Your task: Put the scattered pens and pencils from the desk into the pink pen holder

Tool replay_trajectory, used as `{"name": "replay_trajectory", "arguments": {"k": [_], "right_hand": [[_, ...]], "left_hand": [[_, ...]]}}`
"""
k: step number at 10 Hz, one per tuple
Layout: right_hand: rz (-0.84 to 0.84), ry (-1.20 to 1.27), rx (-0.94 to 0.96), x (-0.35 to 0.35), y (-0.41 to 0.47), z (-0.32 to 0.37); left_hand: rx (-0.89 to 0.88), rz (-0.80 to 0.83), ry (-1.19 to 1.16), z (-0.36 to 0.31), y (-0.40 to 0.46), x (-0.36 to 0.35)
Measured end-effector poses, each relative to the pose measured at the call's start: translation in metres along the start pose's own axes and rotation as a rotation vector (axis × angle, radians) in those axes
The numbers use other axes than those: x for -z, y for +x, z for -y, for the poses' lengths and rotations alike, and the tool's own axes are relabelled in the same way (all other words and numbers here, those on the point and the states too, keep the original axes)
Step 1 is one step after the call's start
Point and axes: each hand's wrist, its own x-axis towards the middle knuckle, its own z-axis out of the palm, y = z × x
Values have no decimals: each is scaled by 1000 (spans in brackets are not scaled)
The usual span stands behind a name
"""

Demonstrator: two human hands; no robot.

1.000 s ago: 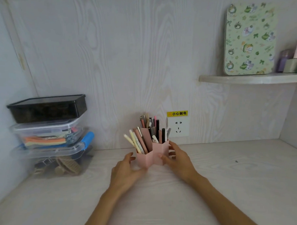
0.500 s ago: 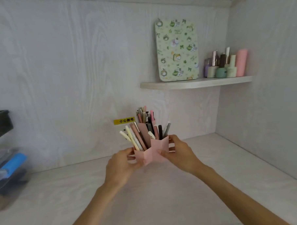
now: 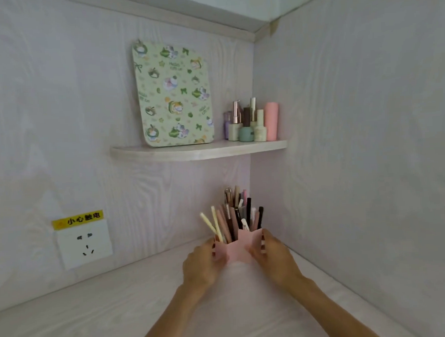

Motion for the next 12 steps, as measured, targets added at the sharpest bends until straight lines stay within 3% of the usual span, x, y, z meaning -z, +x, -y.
{"name": "replay_trajectory", "arguments": {"k": [1, 2, 3, 8, 10, 11, 12], "right_hand": [[-181, -7, 51, 5, 1, -1], [-361, -90, 235, 6, 3, -2], [-411, -254, 394, 2, 17, -6], [-326, -347, 212, 10, 65, -6], [-240, -408, 157, 13, 57, 3], [-178, -393, 165, 22, 49, 8], [-292, -166, 178, 41, 29, 12]], "left_hand": [[-5, -84, -16, -1, 7, -5], [-6, -126, -35, -3, 11, -6], [-13, -124, -75, -3, 21, -13], [89, 21, -111, -23, 78, -30], [62, 179, -6, -27, 59, -13], [60, 137, 19, -24, 43, 5], [-4, 81, 30, -21, 20, 26]]}}
